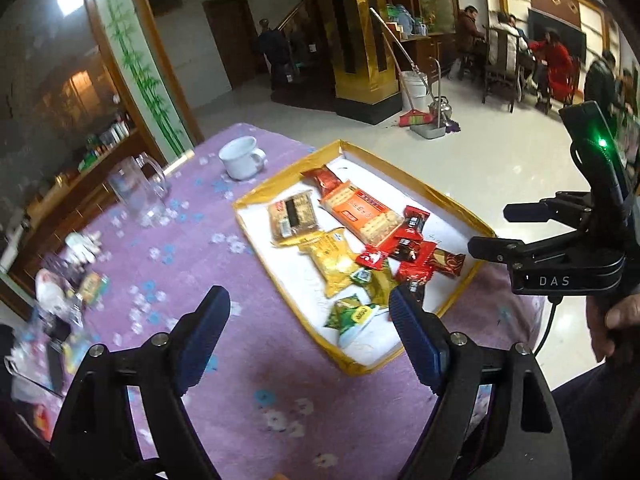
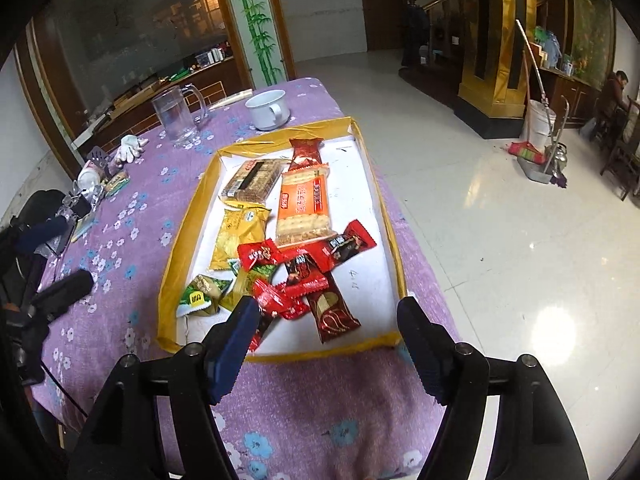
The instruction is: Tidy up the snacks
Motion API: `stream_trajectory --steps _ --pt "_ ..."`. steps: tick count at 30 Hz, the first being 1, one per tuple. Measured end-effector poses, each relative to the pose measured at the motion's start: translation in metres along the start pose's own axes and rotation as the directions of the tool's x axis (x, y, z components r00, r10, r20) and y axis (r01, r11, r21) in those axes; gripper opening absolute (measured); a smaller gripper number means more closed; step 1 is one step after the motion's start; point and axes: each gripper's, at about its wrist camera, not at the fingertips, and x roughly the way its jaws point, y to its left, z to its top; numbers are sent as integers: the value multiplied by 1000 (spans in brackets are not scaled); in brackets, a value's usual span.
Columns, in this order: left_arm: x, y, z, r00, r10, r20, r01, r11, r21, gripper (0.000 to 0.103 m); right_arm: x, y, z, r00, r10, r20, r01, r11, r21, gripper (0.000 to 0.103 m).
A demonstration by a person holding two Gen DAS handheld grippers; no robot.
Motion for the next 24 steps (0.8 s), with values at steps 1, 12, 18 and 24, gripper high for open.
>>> stream_trajectory --steps 1,12,18,24 --pt "-4 -1 1 1000 21 17 -21 1000 17 83 -1 0 -1 1000 -9 -2 9 1000 2 74" --pt "2 1 2 982 185 41 -187 981 55 83 -11 7 -6 999 -46 12 46 999 6 74" --pt "11 0 -2 990 140 -8 -140 989 52 83 -16 7 -5 999 -44 21 44 999 13 74" --pt "15 -8 -7 993 115 -31 -112 991 72 83 -16 10 -8 999 -42 15 42 999 7 74"
